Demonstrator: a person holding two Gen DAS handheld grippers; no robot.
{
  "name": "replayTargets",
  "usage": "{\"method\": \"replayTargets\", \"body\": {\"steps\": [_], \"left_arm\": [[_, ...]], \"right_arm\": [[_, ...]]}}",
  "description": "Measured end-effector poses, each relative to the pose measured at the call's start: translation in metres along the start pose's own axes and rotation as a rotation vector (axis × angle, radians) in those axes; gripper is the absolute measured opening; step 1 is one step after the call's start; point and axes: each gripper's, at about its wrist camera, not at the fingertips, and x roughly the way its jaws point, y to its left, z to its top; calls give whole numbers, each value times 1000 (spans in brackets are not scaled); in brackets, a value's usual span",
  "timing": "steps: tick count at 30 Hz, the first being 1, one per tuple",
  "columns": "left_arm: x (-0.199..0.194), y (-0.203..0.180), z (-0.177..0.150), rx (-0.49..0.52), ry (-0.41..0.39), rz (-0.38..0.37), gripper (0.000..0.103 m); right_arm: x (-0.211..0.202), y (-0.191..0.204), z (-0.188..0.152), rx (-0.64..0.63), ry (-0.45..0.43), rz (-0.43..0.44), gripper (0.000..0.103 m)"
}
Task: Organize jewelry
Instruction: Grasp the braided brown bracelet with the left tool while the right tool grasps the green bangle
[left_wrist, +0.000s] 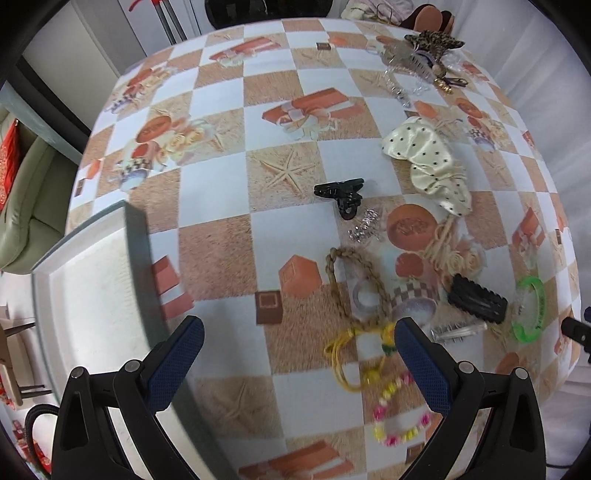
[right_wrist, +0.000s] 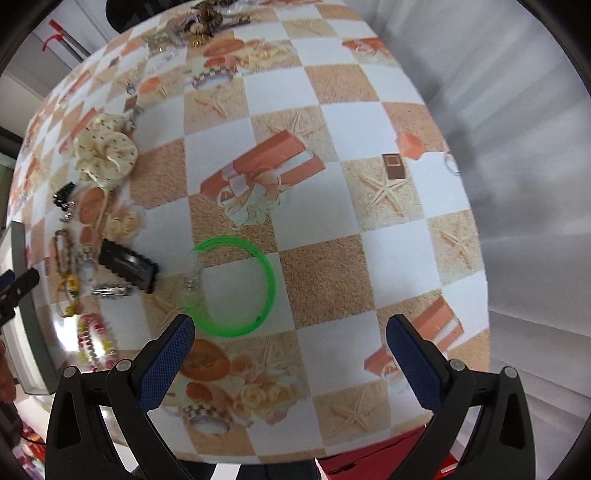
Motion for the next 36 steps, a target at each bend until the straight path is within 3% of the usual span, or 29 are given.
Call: {"method": "replayTargets", "body": {"steps": [6, 11, 12, 16, 19, 21, 22, 23, 24, 26, 36], "left_arm": [[25, -4, 12, -1, 19, -10, 102], [38, -8, 16, 3, 37, -9, 93], [40, -9, 17, 7, 39, -6, 83], [43, -15, 17, 25, 45, -7, 71], [42, -25, 18, 53, 34, -14, 55], [39, -35, 19, 76, 25, -23, 28], [39, -39, 21, 87, 23, -28, 19], [38, -45, 21, 91, 25, -34, 11], [37, -47, 22, 87, 27, -44, 11], [36, -49, 26, 72, 25, -67, 11], [-1, -45, 29, 11, -65, -133, 11]], "right_arm": [[27, -3, 6, 19, 31, 1, 98], [43, -3, 6, 20, 42, -1, 88], [46, -3, 6, 20, 46, 1, 83], [58, -1, 1, 16, 53, -2, 75], [59, 2, -2, 7, 31, -2, 69], [55, 15, -4, -13, 19, -2, 53], [54, 20, -6, -26, 12, -2, 48], [50, 25, -6, -35, 10, -1, 35], [49, 29, -7, -41, 7, -1, 22], [45, 34, -7, -38, 8, 4, 7], [8, 13, 3, 1, -19, 63, 7]]}}
